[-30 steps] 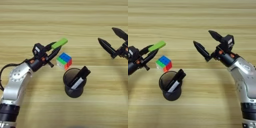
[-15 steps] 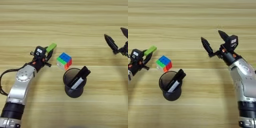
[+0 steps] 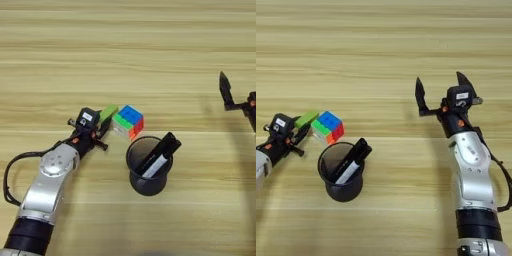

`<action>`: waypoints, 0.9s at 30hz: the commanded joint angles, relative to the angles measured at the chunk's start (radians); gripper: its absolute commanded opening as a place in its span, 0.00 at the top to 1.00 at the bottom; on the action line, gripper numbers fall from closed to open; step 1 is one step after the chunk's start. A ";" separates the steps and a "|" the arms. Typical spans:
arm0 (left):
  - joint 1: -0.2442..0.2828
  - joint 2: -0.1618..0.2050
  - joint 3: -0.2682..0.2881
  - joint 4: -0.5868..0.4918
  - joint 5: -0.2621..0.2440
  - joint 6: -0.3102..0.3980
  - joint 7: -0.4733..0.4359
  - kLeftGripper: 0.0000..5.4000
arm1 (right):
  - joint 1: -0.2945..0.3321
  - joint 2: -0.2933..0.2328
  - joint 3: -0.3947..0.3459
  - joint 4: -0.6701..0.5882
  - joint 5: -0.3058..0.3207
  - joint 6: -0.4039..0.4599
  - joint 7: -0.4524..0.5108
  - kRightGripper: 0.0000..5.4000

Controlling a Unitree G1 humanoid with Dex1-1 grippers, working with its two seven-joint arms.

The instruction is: Move the objects on the table

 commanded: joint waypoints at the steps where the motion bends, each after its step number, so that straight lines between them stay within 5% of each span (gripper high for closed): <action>1: 0.018 0.002 -0.011 -0.027 0.000 0.026 -0.018 0.76 | -0.025 0.004 -0.014 0.010 -0.002 -0.015 -0.020 0.00; 17: 0.077 0.003 -0.082 -0.097 -0.027 0.053 -0.135 0.76 | -0.060 -0.005 -0.026 0.021 0.010 -0.022 -0.026 0.00; 27: 0.070 0.000 -0.071 -0.079 -0.027 0.045 -0.129 0.76 | -0.069 -0.001 -0.030 0.021 0.020 -0.016 -0.020 0.00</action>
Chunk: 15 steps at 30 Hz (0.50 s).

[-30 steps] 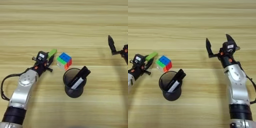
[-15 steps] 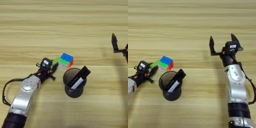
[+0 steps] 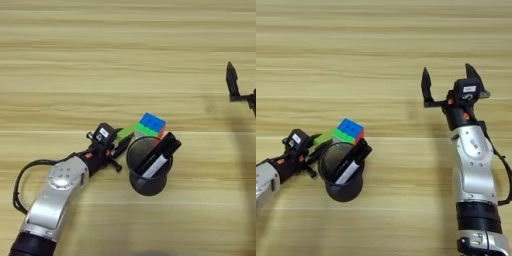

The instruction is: Move the objects on the table

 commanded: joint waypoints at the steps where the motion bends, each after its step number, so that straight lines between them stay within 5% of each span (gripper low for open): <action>1: -0.008 -0.003 0.020 0.018 0.008 0.004 0.027 0.76 | -0.023 0.001 -0.007 0.007 0.013 0.003 -0.001 0.00; 15: -0.020 -0.040 0.066 0.090 0.022 -0.039 0.130 0.76 | -0.010 0.015 0.014 0.033 -0.010 -0.004 -0.010 0.00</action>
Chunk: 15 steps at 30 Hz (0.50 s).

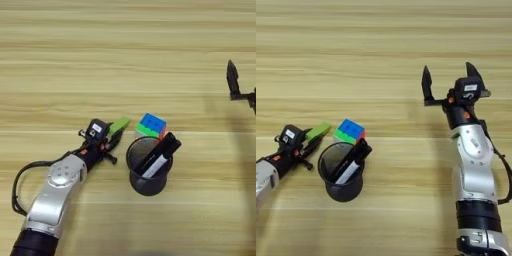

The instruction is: Move the objects on the table

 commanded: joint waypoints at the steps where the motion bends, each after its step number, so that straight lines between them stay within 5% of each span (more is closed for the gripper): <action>1: 0.003 -0.006 0.006 0.023 0.014 -0.002 0.018 0.76 | -0.003 0.015 0.017 0.029 -0.022 -0.006 -0.011 0.00; 15: 0.015 -0.019 -0.002 0.026 0.007 -0.037 0.011 0.54 | 0.001 0.021 0.023 0.064 -0.037 -0.018 -0.012 0.00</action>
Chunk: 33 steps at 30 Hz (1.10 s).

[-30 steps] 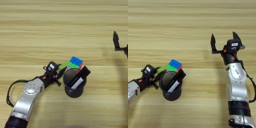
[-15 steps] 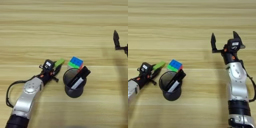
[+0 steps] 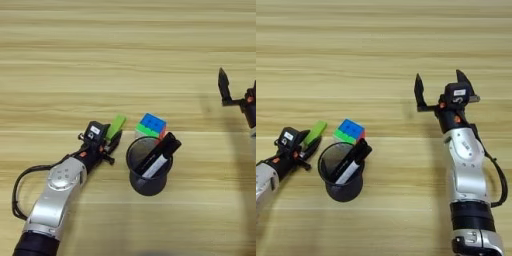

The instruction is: Move the objects on the table

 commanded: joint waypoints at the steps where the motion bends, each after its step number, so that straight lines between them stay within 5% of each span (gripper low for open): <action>1: 0.003 -0.004 -0.004 0.003 0.008 -0.022 -0.004 0.54 | 0.000 -0.002 -0.002 0.008 -0.007 -0.012 -0.005 0.00; 20: -0.044 -0.045 0.069 -0.028 0.001 -0.250 0.074 0.21 | 0.004 -0.004 0.002 0.010 -0.009 -0.020 -0.002 0.00; 33: -0.205 -0.078 0.186 0.033 0.020 -0.374 0.222 0.00 | 0.014 -0.007 0.006 -0.009 -0.019 -0.024 -0.001 0.00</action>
